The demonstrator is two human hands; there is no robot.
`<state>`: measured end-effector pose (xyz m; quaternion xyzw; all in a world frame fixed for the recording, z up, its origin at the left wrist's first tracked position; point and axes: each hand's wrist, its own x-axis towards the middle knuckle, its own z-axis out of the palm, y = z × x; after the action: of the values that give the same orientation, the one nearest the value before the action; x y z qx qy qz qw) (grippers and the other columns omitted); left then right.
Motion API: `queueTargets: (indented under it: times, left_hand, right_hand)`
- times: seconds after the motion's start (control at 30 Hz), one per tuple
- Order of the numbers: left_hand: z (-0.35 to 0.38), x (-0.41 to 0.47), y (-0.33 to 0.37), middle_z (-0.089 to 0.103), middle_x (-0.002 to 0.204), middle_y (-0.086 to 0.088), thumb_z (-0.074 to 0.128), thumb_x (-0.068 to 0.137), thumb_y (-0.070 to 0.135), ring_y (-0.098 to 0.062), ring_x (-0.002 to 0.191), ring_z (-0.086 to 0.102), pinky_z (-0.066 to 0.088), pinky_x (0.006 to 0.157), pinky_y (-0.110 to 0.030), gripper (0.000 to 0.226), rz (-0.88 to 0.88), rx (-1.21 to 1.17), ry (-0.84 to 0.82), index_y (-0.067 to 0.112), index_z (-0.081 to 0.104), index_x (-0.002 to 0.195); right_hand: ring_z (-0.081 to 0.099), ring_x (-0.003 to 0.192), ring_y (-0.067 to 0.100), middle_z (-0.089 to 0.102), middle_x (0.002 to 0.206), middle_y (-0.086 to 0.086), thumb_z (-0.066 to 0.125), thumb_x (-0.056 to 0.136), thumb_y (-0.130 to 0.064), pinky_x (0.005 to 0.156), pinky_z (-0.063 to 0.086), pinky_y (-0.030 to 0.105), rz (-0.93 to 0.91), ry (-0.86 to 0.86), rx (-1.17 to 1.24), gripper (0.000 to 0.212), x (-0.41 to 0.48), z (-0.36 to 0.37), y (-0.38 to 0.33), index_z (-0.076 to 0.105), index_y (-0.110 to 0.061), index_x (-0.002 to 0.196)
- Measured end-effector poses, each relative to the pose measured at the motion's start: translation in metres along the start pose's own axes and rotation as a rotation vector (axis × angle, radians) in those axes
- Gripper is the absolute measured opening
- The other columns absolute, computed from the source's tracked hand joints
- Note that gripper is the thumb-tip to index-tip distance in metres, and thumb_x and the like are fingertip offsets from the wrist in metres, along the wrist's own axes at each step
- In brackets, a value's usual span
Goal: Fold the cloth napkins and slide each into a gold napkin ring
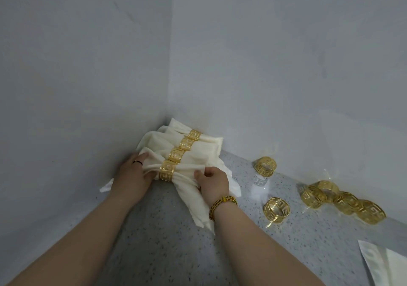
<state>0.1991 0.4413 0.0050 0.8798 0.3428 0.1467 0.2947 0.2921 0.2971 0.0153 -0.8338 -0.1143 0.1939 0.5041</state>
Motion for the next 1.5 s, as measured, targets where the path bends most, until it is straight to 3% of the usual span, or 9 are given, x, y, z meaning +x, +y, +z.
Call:
queueTargets:
  times: [0.17, 0.5, 0.67, 0.9, 1.17, 1.23, 1.33, 1.4, 1.5]
  left_hand:
    - [0.002, 0.005, -0.004, 0.029, 0.148, -0.013, 0.063, 0.084, 0.018, -0.03, 0.134, 0.03, 0.024, 0.108, -0.031, 0.061, 0.024, -0.017, -0.016, 0.007, 0.038, 0.138]
    - [-0.015, -0.019, -0.001, 0.026, 0.149, -0.011, 0.072, 0.077, 0.016, -0.031, 0.132, 0.033, 0.028, 0.105, -0.032, 0.066, 0.089, -0.005, 0.072, 0.006, 0.042, 0.136]
    - [-0.02, -0.052, 0.022, 0.036, 0.145, -0.009, 0.063, 0.084, 0.01, -0.025, 0.13, 0.037, 0.026, 0.105, -0.028, 0.047, 0.103, -0.094, 0.108, 0.004, 0.051, 0.128]
    - [-0.003, -0.148, 0.087, 0.06, 0.083, 0.009, 0.053, 0.089, 0.002, -0.003, 0.076, 0.055, 0.042, 0.076, -0.017, 0.029, 0.067, -0.373, -0.18, 0.028, 0.059, 0.078]
    - [0.048, -0.272, 0.153, 0.063, 0.068, 0.017, 0.056, 0.086, -0.002, 0.001, 0.064, 0.06, 0.044, 0.054, -0.004, 0.038, 0.034, -0.518, -0.353, 0.03, 0.061, 0.066]
    - [0.066, -0.294, 0.157, 0.065, 0.06, 0.018, 0.058, 0.085, 0.0, 0.001, 0.066, 0.064, 0.044, 0.057, -0.004, 0.036, 0.103, -0.504, -0.386, 0.031, 0.063, 0.067]
    - [0.09, -0.327, 0.16, 0.063, 0.061, 0.026, 0.059, 0.087, 0.006, 0.013, 0.065, 0.06, 0.042, 0.062, -0.001, 0.033, 0.225, -0.441, -0.411, 0.035, 0.061, 0.071]
    - [0.099, -0.345, 0.16, 0.061, 0.066, 0.034, 0.058, 0.088, 0.009, 0.017, 0.071, 0.058, 0.039, 0.066, 0.002, 0.033, 0.336, -0.379, -0.417, 0.038, 0.058, 0.073]
    - [0.101, -0.379, 0.167, 0.058, 0.067, 0.043, 0.061, 0.086, 0.01, 0.025, 0.075, 0.053, 0.036, 0.067, 0.006, 0.033, 0.479, -0.33, -0.409, 0.04, 0.059, 0.073]
  right_hand:
    - [0.046, 0.081, 0.01, 0.044, 0.073, -0.014, 0.054, 0.09, -0.017, 0.054, 0.033, 0.007, -0.041, 0.045, 0.015, 0.008, -0.003, 0.0, 0.002, 0.046, -0.015, 0.089]
    - [0.039, 0.062, -0.001, 0.041, 0.07, -0.011, 0.052, 0.088, -0.013, 0.052, 0.032, 0.007, 0.003, 0.011, 0.016, 0.023, -0.017, -0.013, -0.002, 0.04, -0.014, 0.108]
    - [0.047, 0.069, 0.01, 0.049, 0.082, -0.003, 0.051, 0.09, -0.017, 0.055, 0.037, 0.014, -0.075, 0.026, -0.069, 0.009, -0.051, -0.042, -0.001, 0.043, -0.019, 0.086]
    - [0.041, 0.061, -0.002, 0.045, 0.069, -0.013, 0.05, 0.089, -0.012, 0.053, 0.032, 0.009, -0.201, -0.018, -0.218, 0.009, -0.118, -0.121, 0.032, 0.052, -0.018, 0.084]
    - [0.047, 0.083, 0.009, 0.048, 0.067, -0.019, 0.05, 0.086, -0.027, 0.068, 0.033, 0.011, -0.36, 0.027, -0.501, 0.027, -0.219, -0.238, 0.118, 0.038, -0.041, 0.066]
    - [0.044, 0.078, 0.006, 0.055, 0.064, -0.015, 0.047, 0.084, -0.033, 0.07, 0.035, 0.009, -0.38, 0.042, -0.553, 0.02, -0.242, -0.266, 0.147, 0.039, -0.041, 0.068]
    - [0.049, 0.085, 0.001, 0.045, 0.094, -0.046, 0.039, 0.074, -0.043, 0.069, 0.035, 0.007, -0.333, 0.121, -0.568, 0.004, -0.282, -0.296, 0.189, 0.037, -0.045, 0.072]
    - [0.052, 0.078, -0.001, 0.059, 0.079, -0.015, 0.047, 0.083, -0.04, 0.07, 0.036, 0.01, -0.308, 0.136, -0.579, 0.013, -0.307, -0.305, 0.21, 0.037, -0.044, 0.076]
    - [0.053, 0.1, 0.002, 0.056, 0.104, -0.016, 0.051, 0.09, -0.032, 0.079, 0.037, 0.013, -0.302, 0.15, -0.62, 0.014, -0.354, -0.311, 0.236, 0.048, -0.035, 0.103]
